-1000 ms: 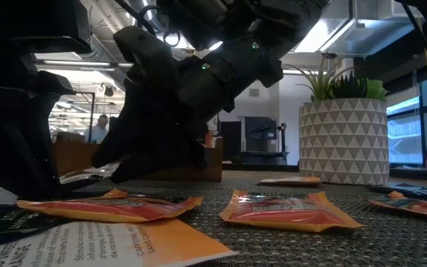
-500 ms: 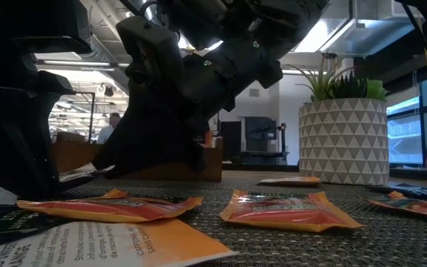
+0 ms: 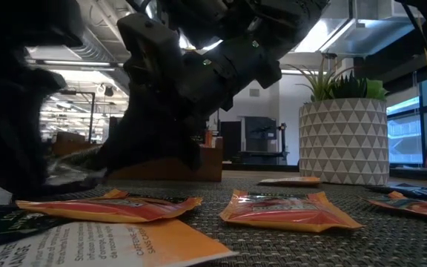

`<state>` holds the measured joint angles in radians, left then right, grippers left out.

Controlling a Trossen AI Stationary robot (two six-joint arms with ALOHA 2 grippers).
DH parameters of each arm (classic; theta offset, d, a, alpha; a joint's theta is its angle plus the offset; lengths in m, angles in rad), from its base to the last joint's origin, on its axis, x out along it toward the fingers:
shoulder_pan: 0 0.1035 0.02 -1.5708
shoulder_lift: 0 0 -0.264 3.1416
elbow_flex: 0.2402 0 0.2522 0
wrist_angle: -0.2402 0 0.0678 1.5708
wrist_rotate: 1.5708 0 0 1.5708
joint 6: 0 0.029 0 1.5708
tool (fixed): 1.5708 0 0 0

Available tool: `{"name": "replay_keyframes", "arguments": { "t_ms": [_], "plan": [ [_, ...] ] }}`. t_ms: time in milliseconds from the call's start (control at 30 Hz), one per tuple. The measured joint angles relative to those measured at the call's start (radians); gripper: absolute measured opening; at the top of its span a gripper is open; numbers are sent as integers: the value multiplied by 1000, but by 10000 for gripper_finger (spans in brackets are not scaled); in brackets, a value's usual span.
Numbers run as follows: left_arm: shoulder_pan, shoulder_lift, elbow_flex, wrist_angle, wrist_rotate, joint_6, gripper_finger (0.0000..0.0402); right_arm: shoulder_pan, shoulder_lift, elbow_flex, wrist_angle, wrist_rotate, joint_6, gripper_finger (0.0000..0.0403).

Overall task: Pick & Place Tea
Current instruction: Put the violet tea bag to the left section of the wooden organizer

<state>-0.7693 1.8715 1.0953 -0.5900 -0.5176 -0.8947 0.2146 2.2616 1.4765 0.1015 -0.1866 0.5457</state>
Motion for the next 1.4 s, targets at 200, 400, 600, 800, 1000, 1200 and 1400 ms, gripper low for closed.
{"name": "replay_keyframes", "arguments": {
  "t_ms": [200, 400, 600, 800, 1000, 1200, 1400],
  "plan": [
    [-16, -117, 4, 5, -32, -8, 88, 0, 0, 0, 1, 0, -54, 7],
    [-15, -189, 4, 17, -63, 0, 88, 21, -69, 0, -109, 10, -182, 5],
    [2, -211, 5, 20, -160, 0, 88, 80, -190, 1, -340, 170, -330, 4],
    [34, -212, 5, 54, -188, -4, 88, 126, -246, 1, -532, 246, -399, 4],
    [82, -212, 6, 96, -119, 36, 88, 153, -247, -4, -549, 246, -400, 4],
    [119, -213, 7, 97, -50, 87, 88, 166, -247, -8, -533, 272, -397, 4],
    [139, -214, 7, 101, -38, 115, 88, 168, -247, -6, -463, 344, -399, 4]
  ]
}}
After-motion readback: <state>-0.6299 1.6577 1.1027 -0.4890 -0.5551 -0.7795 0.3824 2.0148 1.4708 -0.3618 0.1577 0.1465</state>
